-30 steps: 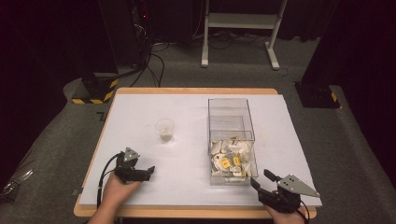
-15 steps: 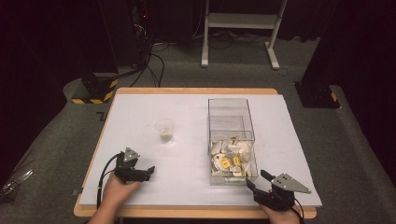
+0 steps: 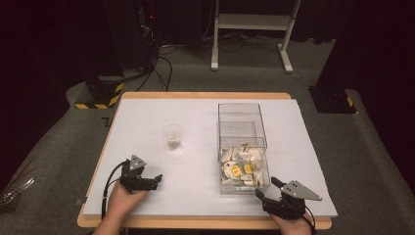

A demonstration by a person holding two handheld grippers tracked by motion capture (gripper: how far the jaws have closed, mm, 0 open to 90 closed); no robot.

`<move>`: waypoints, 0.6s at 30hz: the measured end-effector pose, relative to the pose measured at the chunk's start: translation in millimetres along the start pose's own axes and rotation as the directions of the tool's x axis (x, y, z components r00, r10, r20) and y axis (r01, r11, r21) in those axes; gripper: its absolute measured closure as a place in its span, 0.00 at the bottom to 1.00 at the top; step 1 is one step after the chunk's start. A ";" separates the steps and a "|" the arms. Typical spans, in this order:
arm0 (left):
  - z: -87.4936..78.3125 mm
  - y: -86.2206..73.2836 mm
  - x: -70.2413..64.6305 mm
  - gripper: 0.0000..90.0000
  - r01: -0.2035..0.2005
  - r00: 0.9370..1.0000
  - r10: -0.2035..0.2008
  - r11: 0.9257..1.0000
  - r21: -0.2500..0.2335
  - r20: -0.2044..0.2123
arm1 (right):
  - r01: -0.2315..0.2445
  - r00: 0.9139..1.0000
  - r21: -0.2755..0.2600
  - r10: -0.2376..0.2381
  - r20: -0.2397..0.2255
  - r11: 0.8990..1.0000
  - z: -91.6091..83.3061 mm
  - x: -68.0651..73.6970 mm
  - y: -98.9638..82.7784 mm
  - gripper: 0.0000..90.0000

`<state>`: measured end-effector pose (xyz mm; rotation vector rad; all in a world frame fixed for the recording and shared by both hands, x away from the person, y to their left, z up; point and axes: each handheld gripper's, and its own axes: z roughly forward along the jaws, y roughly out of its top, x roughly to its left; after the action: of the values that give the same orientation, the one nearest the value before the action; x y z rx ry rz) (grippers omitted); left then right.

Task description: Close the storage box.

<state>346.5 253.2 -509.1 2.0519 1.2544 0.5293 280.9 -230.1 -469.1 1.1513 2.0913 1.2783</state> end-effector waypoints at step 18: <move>-1.2 -1.8 -0.4 0.09 0.005 1.000 -0.005 1.000 -0.010 -0.006 | -0.007 1.000 -0.007 0.007 0.009 1.000 5.8 1.9 4.0 0.29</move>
<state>344.5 253.7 -509.6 2.0394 1.2576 0.5383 285.6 -224.6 -468.3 1.1606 2.0763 1.2803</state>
